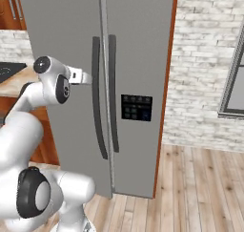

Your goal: Retrieve the mango and peach from the fridge and place them into the bowl on the dining table.

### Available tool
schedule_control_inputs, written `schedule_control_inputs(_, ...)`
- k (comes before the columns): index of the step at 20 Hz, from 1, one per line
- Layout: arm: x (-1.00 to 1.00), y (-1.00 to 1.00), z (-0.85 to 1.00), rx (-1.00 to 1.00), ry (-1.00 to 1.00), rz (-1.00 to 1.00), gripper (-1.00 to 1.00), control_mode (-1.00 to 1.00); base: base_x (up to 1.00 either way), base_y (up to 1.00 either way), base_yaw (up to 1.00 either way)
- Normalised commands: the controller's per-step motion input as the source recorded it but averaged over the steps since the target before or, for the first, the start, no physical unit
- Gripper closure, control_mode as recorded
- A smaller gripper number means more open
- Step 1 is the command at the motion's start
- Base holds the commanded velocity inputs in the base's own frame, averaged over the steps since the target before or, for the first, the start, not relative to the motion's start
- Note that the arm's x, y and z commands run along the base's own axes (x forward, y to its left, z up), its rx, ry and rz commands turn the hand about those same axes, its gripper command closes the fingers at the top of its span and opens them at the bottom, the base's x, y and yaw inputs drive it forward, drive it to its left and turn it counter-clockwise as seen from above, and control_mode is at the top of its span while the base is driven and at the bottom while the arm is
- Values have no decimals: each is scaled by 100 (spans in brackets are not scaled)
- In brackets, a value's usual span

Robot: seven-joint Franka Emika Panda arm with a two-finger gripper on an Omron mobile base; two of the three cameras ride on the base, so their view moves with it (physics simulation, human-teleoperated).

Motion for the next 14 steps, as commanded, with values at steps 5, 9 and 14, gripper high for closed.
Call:
schedule_control_inputs(5, -57, -48, 29, 0, -1, -3, 100, -100, 0, 0, 0)
schedule_control_inputs(9, -14, -50, 3, 0, -1, 3, 100, -100, 0, 0, 0)
schedule_control_inputs(14, 6, -4, -19, 0, 0, -5, -100, -100, 0, 0, 0)
